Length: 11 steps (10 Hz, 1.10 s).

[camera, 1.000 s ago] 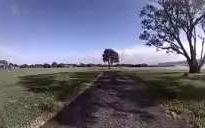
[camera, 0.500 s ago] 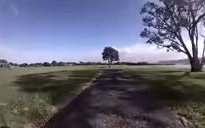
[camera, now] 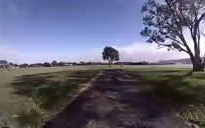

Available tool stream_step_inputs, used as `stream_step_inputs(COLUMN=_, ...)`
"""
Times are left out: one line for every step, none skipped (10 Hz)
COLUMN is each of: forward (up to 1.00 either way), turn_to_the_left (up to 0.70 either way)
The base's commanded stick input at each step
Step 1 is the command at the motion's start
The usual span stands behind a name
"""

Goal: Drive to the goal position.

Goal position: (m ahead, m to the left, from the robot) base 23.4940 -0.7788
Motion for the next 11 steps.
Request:
stream_step_inputs(forward=0.45, turn_to_the_left=-0.27)
stream_step_inputs(forward=0.45, turn_to_the_left=-0.27)
stream_step_inputs(forward=0.45, turn_to_the_left=-0.27)
stream_step_inputs(forward=0.45, turn_to_the_left=-0.27)
stream_step_inputs(forward=0.45, turn_to_the_left=-0.27)
stream_step_inputs(forward=0.45, turn_to_the_left=-0.27)
stream_step_inputs(forward=0.45, turn_to_the_left=-0.27)
stream_step_inputs(forward=0.45, turn_to_the_left=-0.27)
stream_step_inputs(forward=0.45, turn_to_the_left=0.0)
stream_step_inputs(forward=0.45, turn_to_the_left=0.0)
stream_step_inputs(forward=0.45, turn_to_the_left=0.0)
